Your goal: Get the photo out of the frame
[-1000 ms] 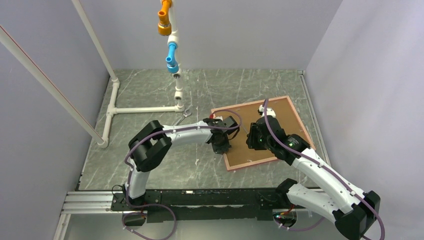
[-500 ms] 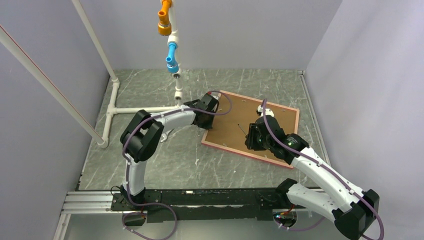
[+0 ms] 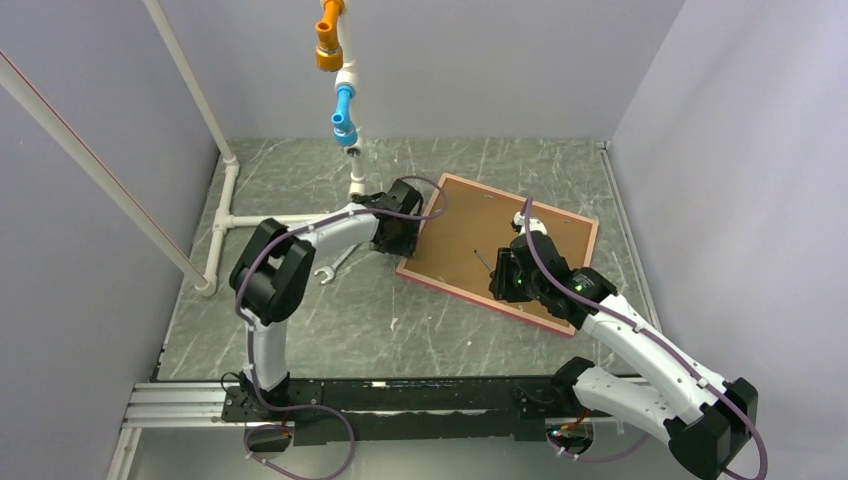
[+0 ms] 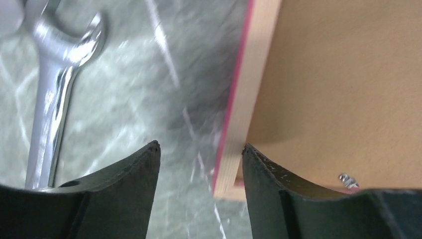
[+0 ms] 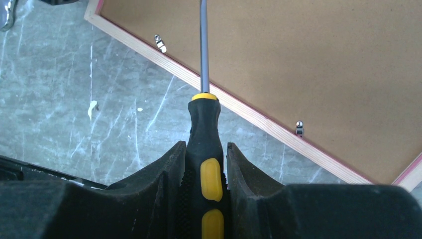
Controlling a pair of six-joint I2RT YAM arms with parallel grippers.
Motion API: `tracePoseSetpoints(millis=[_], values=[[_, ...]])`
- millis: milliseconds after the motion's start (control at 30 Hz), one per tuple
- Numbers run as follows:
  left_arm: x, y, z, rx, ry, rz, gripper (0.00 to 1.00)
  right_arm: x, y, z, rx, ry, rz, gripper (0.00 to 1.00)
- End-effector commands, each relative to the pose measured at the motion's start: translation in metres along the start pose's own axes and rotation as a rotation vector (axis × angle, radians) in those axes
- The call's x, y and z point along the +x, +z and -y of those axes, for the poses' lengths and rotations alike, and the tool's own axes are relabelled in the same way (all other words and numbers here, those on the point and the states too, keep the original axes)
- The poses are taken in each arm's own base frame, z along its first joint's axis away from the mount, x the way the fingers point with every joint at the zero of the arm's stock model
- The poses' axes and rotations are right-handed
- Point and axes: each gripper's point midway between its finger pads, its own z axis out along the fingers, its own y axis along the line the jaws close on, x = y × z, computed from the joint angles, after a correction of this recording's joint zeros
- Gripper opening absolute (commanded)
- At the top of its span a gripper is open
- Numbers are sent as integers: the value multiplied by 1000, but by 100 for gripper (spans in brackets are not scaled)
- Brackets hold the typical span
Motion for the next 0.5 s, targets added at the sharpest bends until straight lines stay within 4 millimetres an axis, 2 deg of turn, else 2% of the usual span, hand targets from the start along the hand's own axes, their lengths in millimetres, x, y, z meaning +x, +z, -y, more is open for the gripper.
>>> tracePoseSetpoints(millis=[0, 100, 267, 333, 467], values=[[4, -46, -21, -142, -293, 26, 65, -11, -2, -7, -34, 2, 45, 0], [21, -59, -22, -169, -506, -7, 63, -11, -2, -7, -36, 2, 48, 0], [47, -64, 1, -58, -839, -62, 63, -10, -2, -7, -37, 3, 49, 0], [50, -64, 8, -26, -937, -83, 66, -10, -2, -7, -38, 3, 50, 0], [40, -62, 20, 27, -1036, -71, 71, -10, -1, -7, -41, 5, 51, 0]])
